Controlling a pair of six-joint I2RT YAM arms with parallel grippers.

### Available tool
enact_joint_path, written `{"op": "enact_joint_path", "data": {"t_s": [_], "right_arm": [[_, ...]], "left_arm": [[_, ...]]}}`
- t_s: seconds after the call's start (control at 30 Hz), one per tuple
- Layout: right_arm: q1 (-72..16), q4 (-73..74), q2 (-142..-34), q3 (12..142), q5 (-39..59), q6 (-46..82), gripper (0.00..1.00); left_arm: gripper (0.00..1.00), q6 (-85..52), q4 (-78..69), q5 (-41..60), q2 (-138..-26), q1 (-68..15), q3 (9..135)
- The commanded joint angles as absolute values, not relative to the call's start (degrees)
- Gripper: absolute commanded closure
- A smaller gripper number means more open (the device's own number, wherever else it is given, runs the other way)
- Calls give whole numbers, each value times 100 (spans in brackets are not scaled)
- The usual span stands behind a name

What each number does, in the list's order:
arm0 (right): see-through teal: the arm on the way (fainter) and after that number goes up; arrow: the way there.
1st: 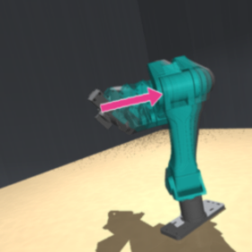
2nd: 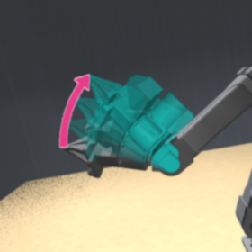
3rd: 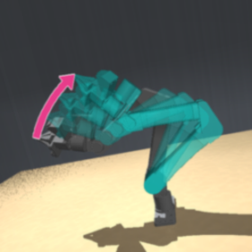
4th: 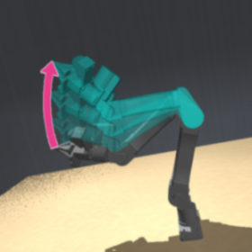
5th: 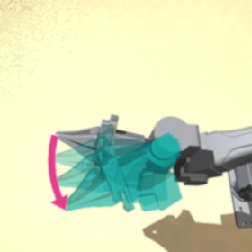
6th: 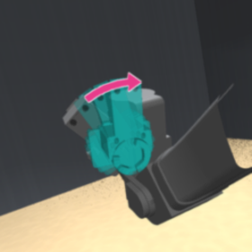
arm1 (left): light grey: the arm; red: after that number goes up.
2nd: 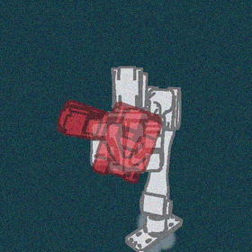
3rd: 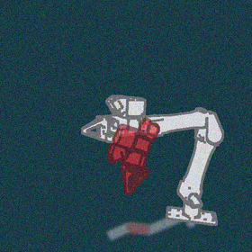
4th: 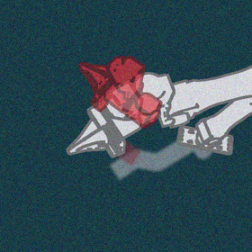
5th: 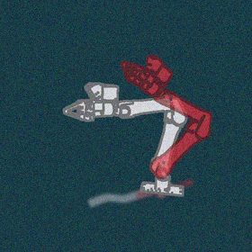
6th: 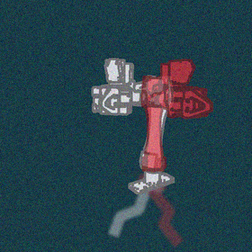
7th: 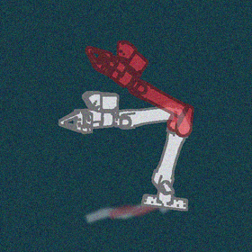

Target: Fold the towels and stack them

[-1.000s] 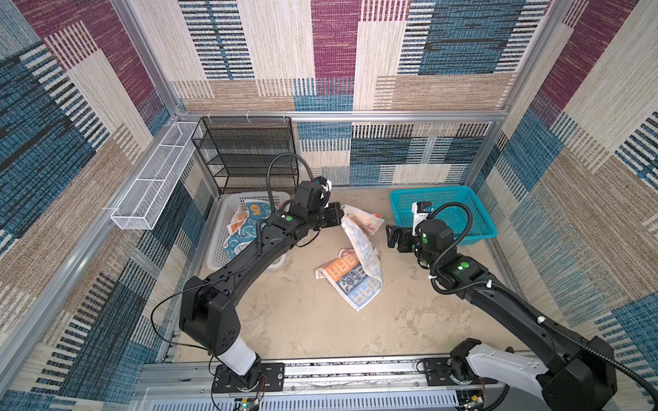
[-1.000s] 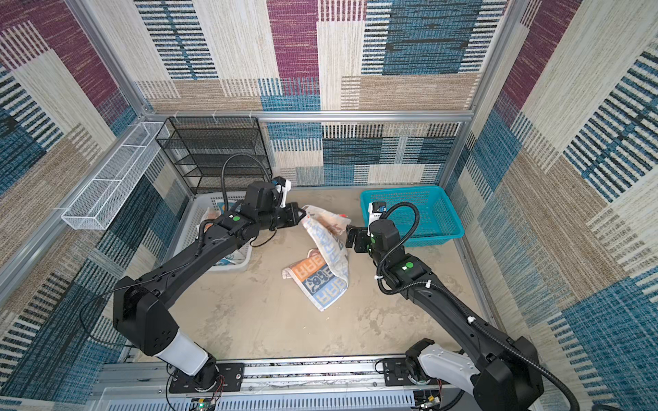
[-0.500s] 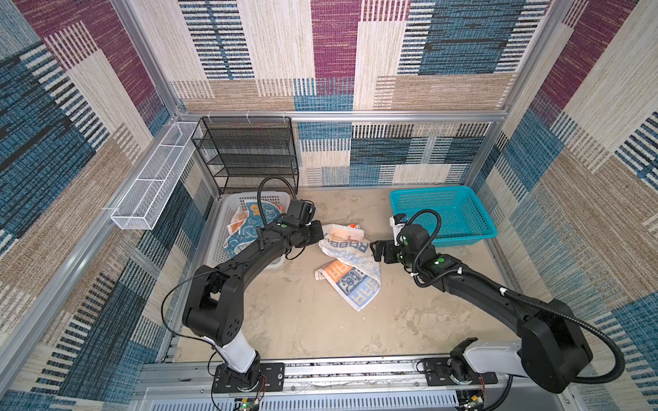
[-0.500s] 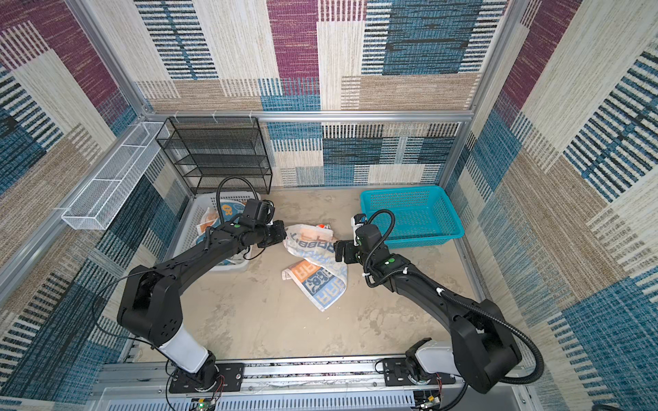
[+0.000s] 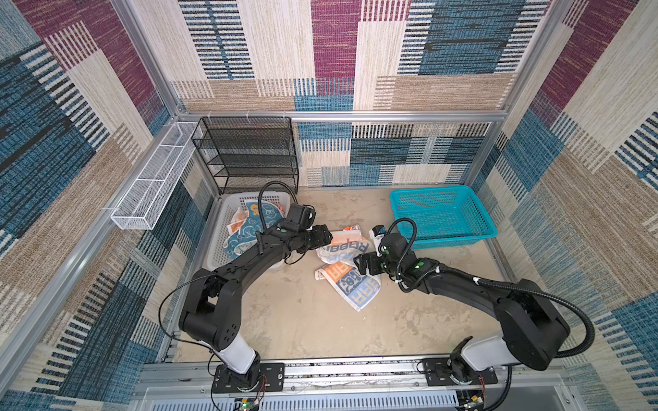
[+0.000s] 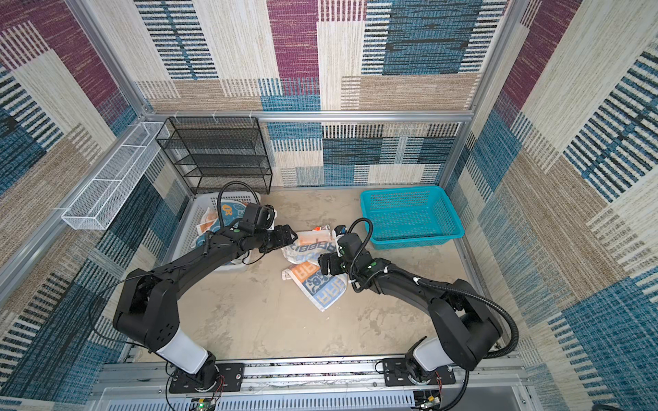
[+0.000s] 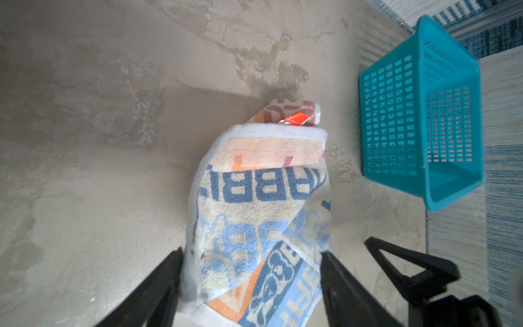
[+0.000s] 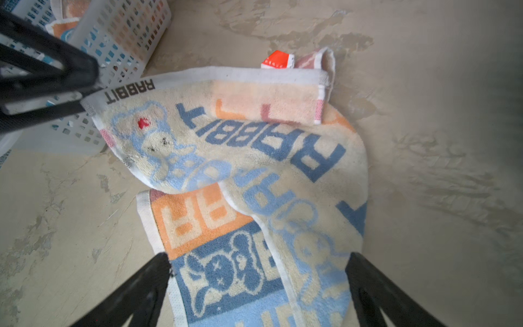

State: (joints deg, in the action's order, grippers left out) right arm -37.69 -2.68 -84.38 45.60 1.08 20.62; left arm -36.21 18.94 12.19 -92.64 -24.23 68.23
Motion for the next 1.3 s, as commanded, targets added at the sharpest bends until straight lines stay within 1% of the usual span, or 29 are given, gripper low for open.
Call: {"op": "enact_joint_path", "data": {"t_s": [0.0,0.07,0.23,0.4,0.67,0.8,0.93,1.0,1.13,1.2,1.27], "right_arm": [[-3934,-1,-8549,4482,327,2398,1],[-3977,186,-8619,4340,555,2573,1],[-3997,306,-8890,4243,695,2642,1],[-3959,-71,-9043,4338,417,2431,1],[-3142,-530,-9276,4310,440,2001,1],[-2964,-738,-9659,4625,273,1760,1],[-2953,-1077,-9991,5191,-160,1645,1],[-2966,-1196,-9816,5359,-111,1703,1],[-3103,-997,-9000,5239,331,2011,1],[-3284,-885,-8831,5187,510,2197,1],[-3545,-854,-8881,5241,640,2296,1]], "left_arm": [[7,-3505,2135,964,-9056,-2399,6786],[1,-3479,2181,907,-8930,-2399,6731],[1,-3471,2115,921,-8621,-2399,6574],[1,-3404,2191,967,-8412,-2399,6498],[1,-3426,2180,1056,-8091,-2399,6230],[1,-3486,2073,1214,-8008,-2417,6071],[1,-3515,2016,1235,-7891,-2425,5888],[1,-3506,2004,1206,-7837,-2425,5824],[1,-3401,2098,1091,-7769,-2425,5818],[1,-3345,2082,1087,-7760,-2421,5836],[1,-3332,2070,1090,-7792,-2425,5886]]}}
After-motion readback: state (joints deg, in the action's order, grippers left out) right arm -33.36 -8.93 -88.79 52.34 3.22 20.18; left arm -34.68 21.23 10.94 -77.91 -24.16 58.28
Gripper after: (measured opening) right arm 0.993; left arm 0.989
